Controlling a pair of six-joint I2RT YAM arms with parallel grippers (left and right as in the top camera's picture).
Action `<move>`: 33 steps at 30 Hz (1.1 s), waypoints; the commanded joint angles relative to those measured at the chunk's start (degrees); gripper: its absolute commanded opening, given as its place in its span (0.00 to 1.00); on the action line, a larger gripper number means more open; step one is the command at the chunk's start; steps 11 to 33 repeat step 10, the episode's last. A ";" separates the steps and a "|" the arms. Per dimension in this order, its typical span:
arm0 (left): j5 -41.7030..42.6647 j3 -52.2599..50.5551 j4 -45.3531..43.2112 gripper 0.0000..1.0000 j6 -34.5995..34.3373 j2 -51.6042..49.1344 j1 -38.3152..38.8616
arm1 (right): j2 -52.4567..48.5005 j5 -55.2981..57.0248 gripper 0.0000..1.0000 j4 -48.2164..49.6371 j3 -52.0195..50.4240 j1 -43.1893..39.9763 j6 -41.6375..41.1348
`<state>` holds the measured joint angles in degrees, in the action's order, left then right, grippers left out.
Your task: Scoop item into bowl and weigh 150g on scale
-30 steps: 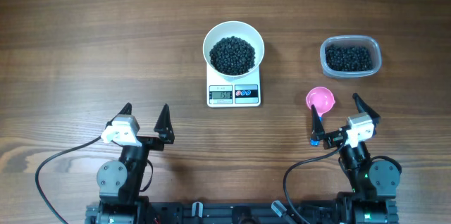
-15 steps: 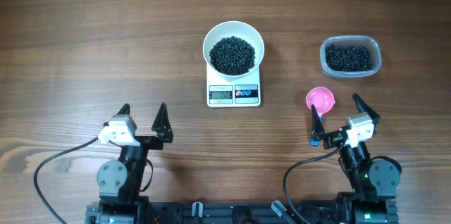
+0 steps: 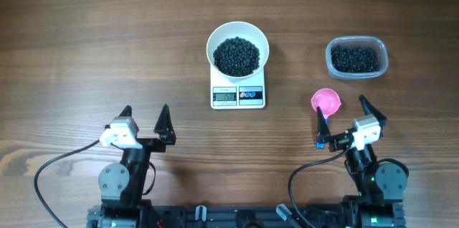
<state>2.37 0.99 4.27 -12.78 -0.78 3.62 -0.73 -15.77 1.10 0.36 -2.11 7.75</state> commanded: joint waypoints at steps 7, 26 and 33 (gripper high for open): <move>-0.96 -0.68 -0.02 1.00 -0.33 0.63 -0.37 | 0.46 0.76 1.00 0.13 -0.07 0.33 -0.61; -0.96 -0.68 -0.02 1.00 -0.33 0.63 -0.37 | 0.46 0.76 1.00 0.13 -0.07 0.33 -0.61; -0.96 -0.68 -0.02 1.00 -0.33 0.63 -0.37 | 0.46 0.76 1.00 0.13 -0.07 0.33 -0.61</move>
